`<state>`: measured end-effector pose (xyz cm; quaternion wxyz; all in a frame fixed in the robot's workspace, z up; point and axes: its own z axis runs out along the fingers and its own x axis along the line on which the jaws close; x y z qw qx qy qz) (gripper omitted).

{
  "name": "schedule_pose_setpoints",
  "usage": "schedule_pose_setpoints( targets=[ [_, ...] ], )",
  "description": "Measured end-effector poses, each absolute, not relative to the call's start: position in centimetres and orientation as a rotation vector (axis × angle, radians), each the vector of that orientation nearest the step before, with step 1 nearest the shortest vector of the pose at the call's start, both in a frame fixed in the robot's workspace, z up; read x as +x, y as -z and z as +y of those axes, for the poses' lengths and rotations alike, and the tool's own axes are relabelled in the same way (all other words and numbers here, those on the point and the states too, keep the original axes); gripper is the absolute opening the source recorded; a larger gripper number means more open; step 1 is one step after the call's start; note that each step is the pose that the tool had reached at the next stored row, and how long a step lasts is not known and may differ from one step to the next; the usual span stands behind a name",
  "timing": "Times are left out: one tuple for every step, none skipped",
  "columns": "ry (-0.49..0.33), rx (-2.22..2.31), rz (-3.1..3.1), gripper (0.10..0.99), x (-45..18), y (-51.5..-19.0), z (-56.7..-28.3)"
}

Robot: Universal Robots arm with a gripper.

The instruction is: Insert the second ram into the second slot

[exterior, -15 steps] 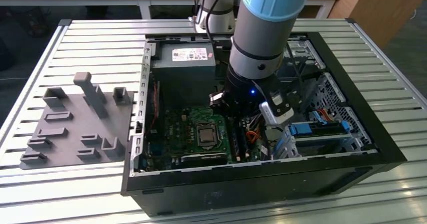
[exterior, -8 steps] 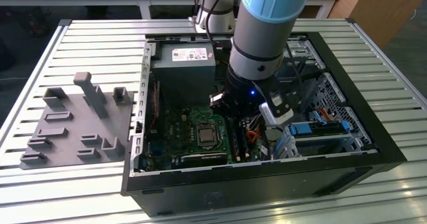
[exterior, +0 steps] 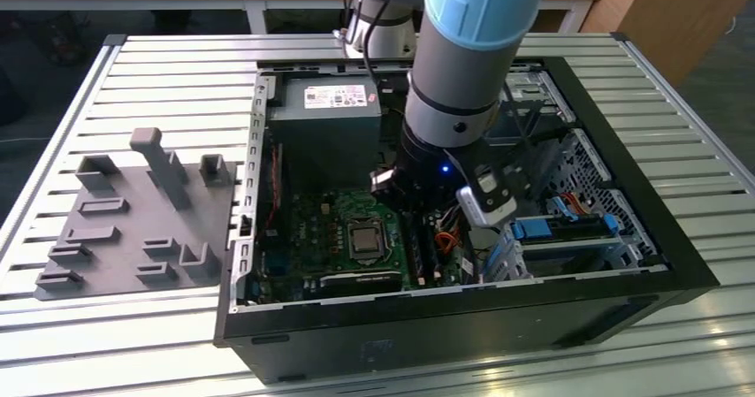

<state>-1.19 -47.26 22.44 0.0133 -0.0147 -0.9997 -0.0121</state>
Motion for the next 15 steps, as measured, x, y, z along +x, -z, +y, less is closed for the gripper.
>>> schedule_pose_setpoints(
  targets=[
    [0.038, -0.046, -3.114, 0.102, -1.19, -22.34, -47.26],
    [0.038, -0.046, -3.114, 0.102, -1.19, -22.24, -47.26],
    [0.037, -0.046, -3.114, 0.102, -1.19, -22.14, -47.26],
    [0.036, -0.046, -3.114, 0.102, -1.19, -22.07, -47.27],
    [0.036, -0.046, -3.114, 0.102, -1.19, -21.98, -47.28],
    [0.036, -0.046, -3.114, 0.102, -1.19, -21.87, -47.28],
    [0.037, -0.046, -3.114, 0.102, -1.19, -21.73, -47.26],
    [0.037, -0.046, -3.114, 0.102, -1.19, -21.6, -47.27],
    [0.036, -0.046, -3.114, 0.102, -1.19, -21.49, -47.27],
    [0.036, -0.046, -3.114, 0.102, -1.19, -21.45, -47.27],
    [0.036, -0.046, -3.114, 0.102, -1.19, -21.44, -47.26],
    [0.036, -0.046, -3.114, 0.102, -1.19, -21.46, -47.26],
    [0.037, -0.046, -3.114, 0.102, -1.18, -21.52, -47.26],
    [0.039, -0.046, -3.115, 0.102, -1.18, -21.61, -47.24],
    [0.042, -0.046, -3.115, 0.102, -1.18, -21.77, -47.22]
  ],
)
